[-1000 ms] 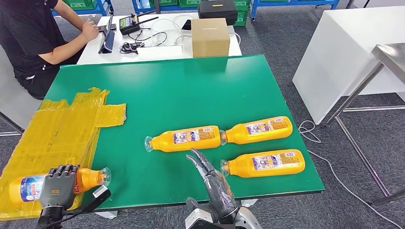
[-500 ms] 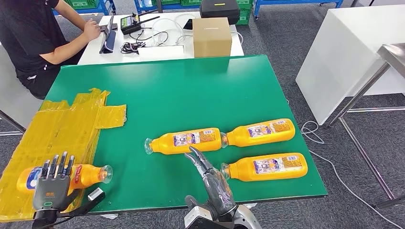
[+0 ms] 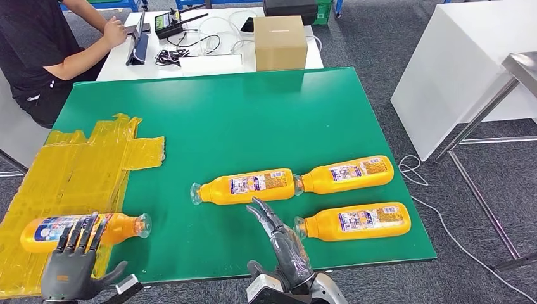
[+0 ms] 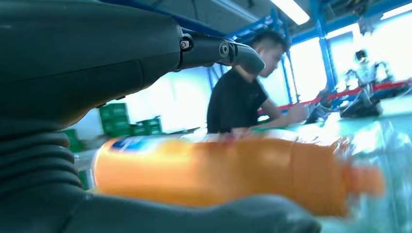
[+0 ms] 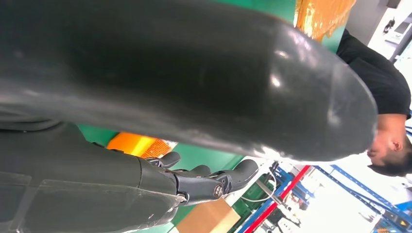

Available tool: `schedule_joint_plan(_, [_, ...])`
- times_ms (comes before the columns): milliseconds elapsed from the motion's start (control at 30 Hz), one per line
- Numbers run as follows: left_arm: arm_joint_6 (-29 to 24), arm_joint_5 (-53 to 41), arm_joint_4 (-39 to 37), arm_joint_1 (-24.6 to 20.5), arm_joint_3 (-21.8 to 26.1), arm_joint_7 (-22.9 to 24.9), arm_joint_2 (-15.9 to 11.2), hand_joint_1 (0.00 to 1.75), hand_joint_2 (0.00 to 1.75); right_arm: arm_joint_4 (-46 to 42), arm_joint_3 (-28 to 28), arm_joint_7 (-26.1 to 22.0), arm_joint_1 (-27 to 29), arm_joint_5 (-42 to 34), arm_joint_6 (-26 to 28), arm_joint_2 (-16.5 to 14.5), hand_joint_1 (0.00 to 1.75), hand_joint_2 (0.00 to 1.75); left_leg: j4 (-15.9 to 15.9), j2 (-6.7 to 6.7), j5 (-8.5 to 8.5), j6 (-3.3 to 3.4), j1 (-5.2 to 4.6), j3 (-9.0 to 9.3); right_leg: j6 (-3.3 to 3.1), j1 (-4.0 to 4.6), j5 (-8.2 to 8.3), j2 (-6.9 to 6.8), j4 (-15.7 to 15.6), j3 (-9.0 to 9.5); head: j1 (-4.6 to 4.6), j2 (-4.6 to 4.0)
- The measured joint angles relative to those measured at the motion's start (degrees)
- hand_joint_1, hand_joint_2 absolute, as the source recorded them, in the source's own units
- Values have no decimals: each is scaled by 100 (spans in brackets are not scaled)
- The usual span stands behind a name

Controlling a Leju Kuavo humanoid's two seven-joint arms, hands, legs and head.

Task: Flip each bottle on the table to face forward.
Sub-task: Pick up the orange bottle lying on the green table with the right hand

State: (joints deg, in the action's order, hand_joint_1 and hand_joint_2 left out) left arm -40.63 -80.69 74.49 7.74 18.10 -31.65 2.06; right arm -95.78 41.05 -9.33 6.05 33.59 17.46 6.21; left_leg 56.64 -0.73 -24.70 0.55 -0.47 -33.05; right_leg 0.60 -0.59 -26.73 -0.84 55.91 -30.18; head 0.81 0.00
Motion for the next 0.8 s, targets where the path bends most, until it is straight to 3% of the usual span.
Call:
schedule_joint_plan(100, [2,854,132,-10,377,-665,276,0,0,21,4,-12,-9,0,90,5,0,0,0,10,-2,2,0,-2,0,0,0,7,0,-4,-1,0])
schedule_joint_plan(233, [101,3460,310,61,313,-797,474,0,0,29,11,96,34,138,481,25,0,0,3,21,-6,8,0,-1,0,0,0,19,-1,-10,-1,0])
schedule_joint_plan(367, [527,5338,1230,415,-164,-736,730,0,0,-178,29,644,306,723,1194,194,0,175,11,19,-16,20,0,-13,1,-1,-1,19,-1,-27,-2,0])
schedule_joint_plan(500, [1248,6599,2308,811,-687,-539,973,0,0,-718,176,1820,766,1578,1767,705,0,175,23,25,-33,41,-2,-28,3,-3,-2,21,-2,-26,-3,0])
schedule_joint_plan(600, [2259,7506,2750,1053,-910,-400,1038,0,0,-1118,374,2820,1035,2222,2029,1186,0,175,30,28,-44,55,-2,-31,14,-4,-7,24,-3,-26,-4,0])
schedule_joint_plan(667, [2683,7797,2919,1168,-976,-392,1072,0,0,-1332,502,3146,1131,2425,2096,1468,0,175,32,33,-47,60,-2,-31,21,-3,-10,28,-3,-26,-4,0])
schedule_joint_plan(800, [2998,7968,3104,1281,-1005,-296,1138,0,0,-1565,670,3421,1198,2557,2101,1797,0,175,34,41,-48,61,-2,-27,21,-3,-10,32,-3,-25,-3,0])
